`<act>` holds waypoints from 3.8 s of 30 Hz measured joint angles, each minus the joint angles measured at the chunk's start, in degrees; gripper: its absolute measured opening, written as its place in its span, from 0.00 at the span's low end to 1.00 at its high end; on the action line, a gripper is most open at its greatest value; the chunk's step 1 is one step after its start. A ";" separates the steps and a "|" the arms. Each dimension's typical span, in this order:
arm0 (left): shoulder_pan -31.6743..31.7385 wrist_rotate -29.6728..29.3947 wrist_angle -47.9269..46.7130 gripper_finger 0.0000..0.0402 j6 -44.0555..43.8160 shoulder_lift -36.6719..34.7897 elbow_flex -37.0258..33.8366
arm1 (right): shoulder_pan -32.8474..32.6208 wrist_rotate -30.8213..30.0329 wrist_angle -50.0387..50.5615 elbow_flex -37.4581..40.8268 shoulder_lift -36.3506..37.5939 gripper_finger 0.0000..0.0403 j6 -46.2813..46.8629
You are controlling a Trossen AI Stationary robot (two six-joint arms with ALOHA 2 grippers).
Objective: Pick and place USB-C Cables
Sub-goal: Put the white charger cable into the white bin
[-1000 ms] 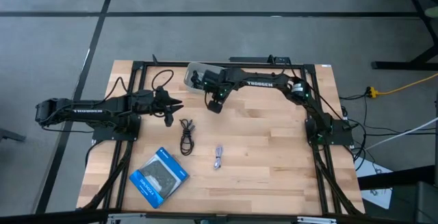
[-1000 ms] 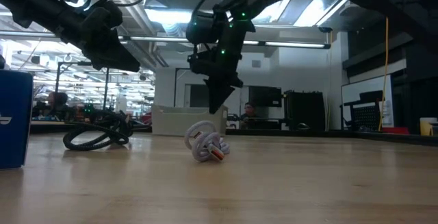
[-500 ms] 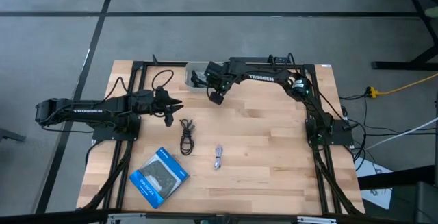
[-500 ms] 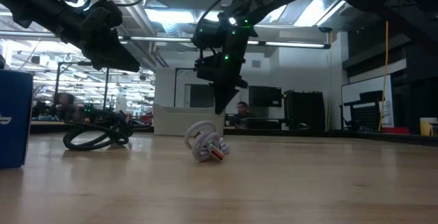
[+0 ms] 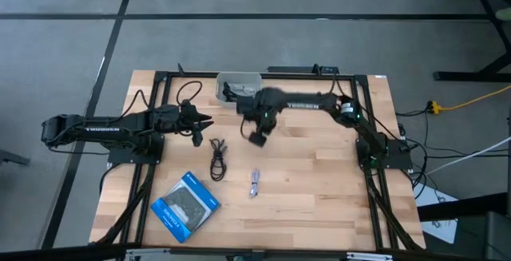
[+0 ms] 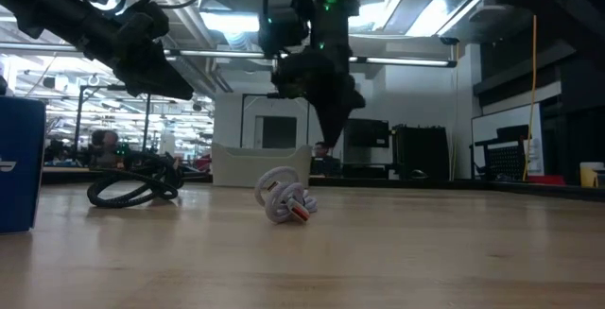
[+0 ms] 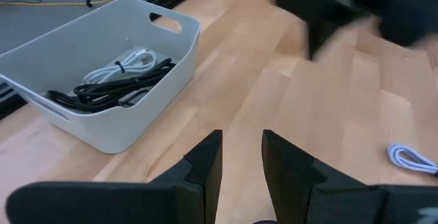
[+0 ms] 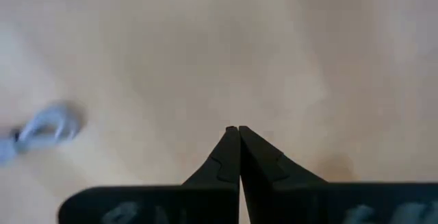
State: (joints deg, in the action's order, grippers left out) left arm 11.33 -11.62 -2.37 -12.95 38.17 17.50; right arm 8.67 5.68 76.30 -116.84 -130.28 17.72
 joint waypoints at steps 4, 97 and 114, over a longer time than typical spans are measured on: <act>-0.01 -0.30 0.00 0.24 -0.02 0.01 0.00 | -5.45 0.16 -0.35 0.02 0.00 0.01 0.28; -0.01 -1.36 -1.09 0.24 -0.11 0.02 -0.02 | -23.40 -25.60 -24.69 10.76 -2.40 0.06 -38.94; -0.01 -1.37 -1.07 0.24 -0.13 0.02 -0.02 | -10.17 -52.58 -4.94 -12.44 -2.25 0.05 -29.53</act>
State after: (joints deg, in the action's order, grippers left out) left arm 11.32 -12.99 -3.44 -13.08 38.20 17.47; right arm -1.50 -46.90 71.37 -129.28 -132.53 -11.82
